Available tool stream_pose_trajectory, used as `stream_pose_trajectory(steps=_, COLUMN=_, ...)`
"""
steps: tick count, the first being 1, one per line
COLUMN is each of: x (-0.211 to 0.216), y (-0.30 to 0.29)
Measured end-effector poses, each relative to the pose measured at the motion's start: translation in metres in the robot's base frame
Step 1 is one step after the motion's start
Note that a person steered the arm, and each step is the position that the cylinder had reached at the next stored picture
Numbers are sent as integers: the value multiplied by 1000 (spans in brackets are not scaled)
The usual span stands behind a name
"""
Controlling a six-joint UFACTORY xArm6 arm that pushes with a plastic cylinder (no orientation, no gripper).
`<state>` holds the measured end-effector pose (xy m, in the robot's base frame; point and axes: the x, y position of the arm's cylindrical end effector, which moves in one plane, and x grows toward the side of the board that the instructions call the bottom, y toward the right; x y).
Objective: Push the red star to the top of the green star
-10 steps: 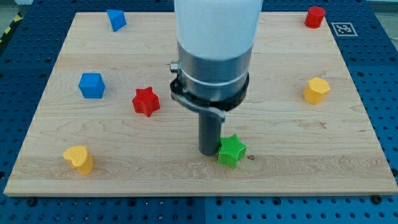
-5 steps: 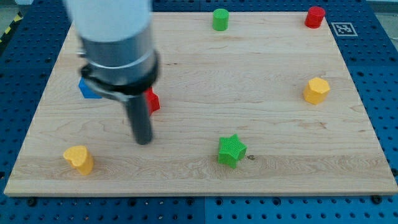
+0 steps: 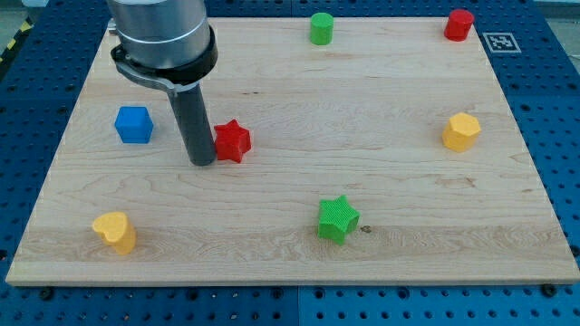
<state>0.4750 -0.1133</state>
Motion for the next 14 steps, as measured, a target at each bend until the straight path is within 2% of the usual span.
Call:
stream_pose_trajectory(steps=1, x=-16, y=-14)
stream_pose_trajectory(steps=2, x=-25, y=0)
stream_pose_trajectory(steps=4, x=-25, y=69)
stream_pose_trajectory(steps=7, x=-44, y=69)
stream_pose_trajectory(steps=8, x=-35, y=99)
stream_pose_trajectory(steps=10, x=-19, y=83)
stream_pose_trajectory(steps=12, x=6, y=119)
stream_pose_trajectory(steps=14, x=16, y=113)
